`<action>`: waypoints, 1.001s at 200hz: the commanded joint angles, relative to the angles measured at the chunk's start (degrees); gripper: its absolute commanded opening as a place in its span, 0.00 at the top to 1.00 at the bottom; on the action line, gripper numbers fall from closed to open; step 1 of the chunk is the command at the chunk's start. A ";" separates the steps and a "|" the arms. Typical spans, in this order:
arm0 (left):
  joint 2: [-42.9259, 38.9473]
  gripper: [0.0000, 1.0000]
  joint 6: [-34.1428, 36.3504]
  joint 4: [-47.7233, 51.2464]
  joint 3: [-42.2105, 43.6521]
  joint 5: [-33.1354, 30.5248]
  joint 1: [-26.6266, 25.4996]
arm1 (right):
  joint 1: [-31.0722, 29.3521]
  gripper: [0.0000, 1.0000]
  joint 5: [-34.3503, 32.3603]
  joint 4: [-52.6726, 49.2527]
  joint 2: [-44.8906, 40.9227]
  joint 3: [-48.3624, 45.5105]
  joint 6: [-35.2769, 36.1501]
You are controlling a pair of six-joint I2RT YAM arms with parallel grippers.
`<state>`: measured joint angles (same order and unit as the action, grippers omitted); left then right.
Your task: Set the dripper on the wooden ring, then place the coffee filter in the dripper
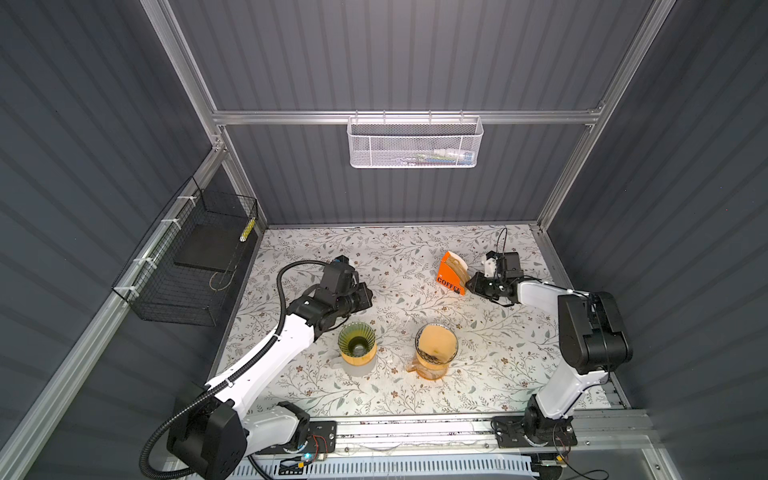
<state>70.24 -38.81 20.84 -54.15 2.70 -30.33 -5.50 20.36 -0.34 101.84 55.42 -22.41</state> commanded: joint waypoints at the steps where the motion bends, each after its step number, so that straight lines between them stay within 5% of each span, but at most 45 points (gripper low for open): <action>1: 0.76 0.78 -0.27 -0.35 -1.13 0.87 0.00 | 0.31 0.76 0.40 -1.12 0.96 1.70 0.79; 154: 1.71 0.78 -0.45 -0.63 -0.84 0.99 -0.05 | 0.22 0.82 1.00 -3.16 3.26 4.52 1.28; 200: 1.46 0.78 -0.45 -0.46 -0.82 0.91 -0.01 | 0.14 0.76 0.43 -3.77 3.51 4.87 1.24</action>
<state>71.66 -38.83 20.49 -54.15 3.03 -30.33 -5.50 20.82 -2.70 104.44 59.27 -21.74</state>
